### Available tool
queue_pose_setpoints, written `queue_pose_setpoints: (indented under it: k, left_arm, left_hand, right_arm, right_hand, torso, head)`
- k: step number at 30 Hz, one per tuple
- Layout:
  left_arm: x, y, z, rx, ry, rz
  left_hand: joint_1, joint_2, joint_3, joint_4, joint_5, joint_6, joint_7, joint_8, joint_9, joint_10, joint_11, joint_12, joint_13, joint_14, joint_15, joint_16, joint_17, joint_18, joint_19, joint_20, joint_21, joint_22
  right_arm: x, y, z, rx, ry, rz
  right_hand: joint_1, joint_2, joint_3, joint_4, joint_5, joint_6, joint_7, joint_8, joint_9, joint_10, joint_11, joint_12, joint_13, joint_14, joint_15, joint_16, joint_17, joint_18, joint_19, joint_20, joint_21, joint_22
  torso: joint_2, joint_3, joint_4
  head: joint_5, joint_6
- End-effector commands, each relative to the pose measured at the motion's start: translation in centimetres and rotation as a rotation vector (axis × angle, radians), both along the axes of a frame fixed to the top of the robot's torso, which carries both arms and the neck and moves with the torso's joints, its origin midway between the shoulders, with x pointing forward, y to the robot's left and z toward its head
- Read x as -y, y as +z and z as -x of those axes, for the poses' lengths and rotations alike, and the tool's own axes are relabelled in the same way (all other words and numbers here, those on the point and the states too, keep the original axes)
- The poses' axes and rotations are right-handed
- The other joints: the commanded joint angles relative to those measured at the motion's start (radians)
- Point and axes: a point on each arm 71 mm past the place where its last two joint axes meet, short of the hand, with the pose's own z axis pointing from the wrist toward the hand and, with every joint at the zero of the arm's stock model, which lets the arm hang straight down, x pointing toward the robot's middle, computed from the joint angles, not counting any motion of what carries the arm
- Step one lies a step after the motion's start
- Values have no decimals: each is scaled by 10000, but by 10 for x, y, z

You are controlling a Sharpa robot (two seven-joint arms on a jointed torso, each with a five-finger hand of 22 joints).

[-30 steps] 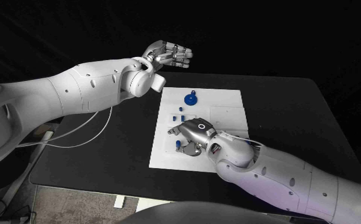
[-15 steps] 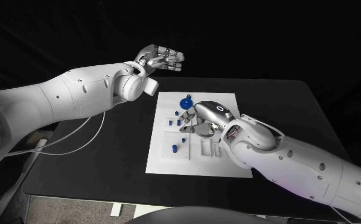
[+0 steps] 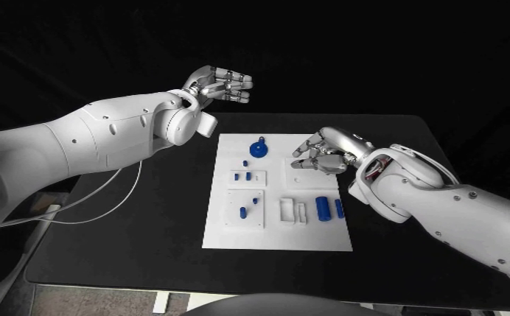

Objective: Assemble the parts on the task board

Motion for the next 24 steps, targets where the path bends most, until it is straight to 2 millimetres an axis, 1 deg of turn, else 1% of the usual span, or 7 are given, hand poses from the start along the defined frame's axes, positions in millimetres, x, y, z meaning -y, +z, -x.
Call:
queue_pose_setpoints:
  k: [1, 4, 7, 11, 17, 20, 24]
  left_arm:
    - [-1, 1, 0, 277, -161, -153]
    - [-2, 1, 1, 278, -150, -151]
    - [-4, 1, 1, 269, -137, -107]
    - [-6, 1, 2, 258, -129, -58]
    - [-5, 0, 4, 213, -136, -27]
    - [-5, 0, 4, 222, -148, -11]
    - [-4, 0, 5, 267, -179, 18]
  left_hand:
    - [-47, -126, -32, -72, -61, 149, -25, 19, 0, 139, -60, -34, -4, 146, -55, -46, 13, -124, 47, -56, 39, 14]
    - [-111, -152, -77, -82, -52, 149, 18, 12, -5, 206, -29, -38, -4, 23, -29, -65, -17, -175, -1, -58, 29, 1]
    - [-140, -134, -100, -79, -50, 136, 57, 12, -5, 329, -7, -33, -3, -73, -14, -58, -30, -179, -43, -40, 11, -17]
    - [-172, -115, -102, -64, -45, 79, 107, 11, -6, 683, -10, -38, 4, -81, -30, -59, -29, -192, -59, -44, 4, -29]
    - [-207, -120, -108, -23, -49, -28, 197, 11, -7, 809, 61, -40, 4, -7, -31, -37, -16, -193, -5, -72, 32, -24]
    - [-218, -164, -144, -1, -51, -90, 233, 13, -7, 750, 102, -40, 5, 266, -74, -18, 17, -181, 155, -139, 144, 22]
    - [-268, -204, -202, 45, -59, -150, 233, 11, -8, 680, 116, -36, 7, 245, -61, -33, 6, -204, 127, -133, 145, 19]
  right_arm:
    - [15, -7, -2, -1711, -401, -122]
    - [34, -11, -4, -2387, -899, 185]
    - [52, -15, -6, -3093, -1444, 479]
    - [72, -19, -7, -3713, -2025, 612]
    - [82, -23, -4, -4504, -2441, 821]
    - [85, -27, -1, -5036, -2692, 1012]
    - [86, -34, 3, -5886, -2965, 1469]
  right_hand:
    - [-73, 112, -17, 138, -14, -124, 22, -35, 65, 308, 6, 2138, 2080, -2, 26, 887, 1163, -53, 441, -36, 1081, 518]
    - [-98, 118, 19, 256, -16, -130, 5, -57, 205, 513, 7, 3144, 3194, 7, 32, 1232, 1739, -12, 426, -16, 1809, 968]
    - [-165, 152, 65, 415, -142, -213, 13, -57, 342, 581, 26, 3301, 3527, 38, 50, 1313, 2014, 18, 403, 8, 2045, 1204]
    - [-392, 119, 112, 616, 39, -127, -47, -52, 525, 753, 3, 3567, 3921, 82, 38, 1394, 2265, 7, 426, -1, 2299, 1413]
    - [-637, 91, 202, 962, 92, -55, -83, -56, 675, 987, -9, 4171, 4678, 127, 25, 1555, 2580, -7, 474, -16, 2784, 1742]
    - [-933, 89, 199, 1160, 398, -60, -95, -56, 694, 1105, -16, 4368, 4912, 153, 15, 1653, 2697, -14, 509, -23, 3133, 1907]
    - [-1302, 54, 127, 1408, 195, -263, -10, -60, 658, 1115, 36, 4358, 4994, 154, 54, 1677, 2743, -1, 494, 3, 3193, 1990]
  torso:
    - [-14, 5, -8]
    - [0, -4, 10]
    - [-11, -24, -8]
    - [-2, -11, 9]
    - [3, -6, 4]
    - [4, -12, -1]
    - [1, -17, -5]
  head:
    - [-33, 2]
    - [-77, -17]
    - [-55, -63]
    - [-137, -134]
    - [-179, -167]
    - [-194, -165]
    - [-180, -180]
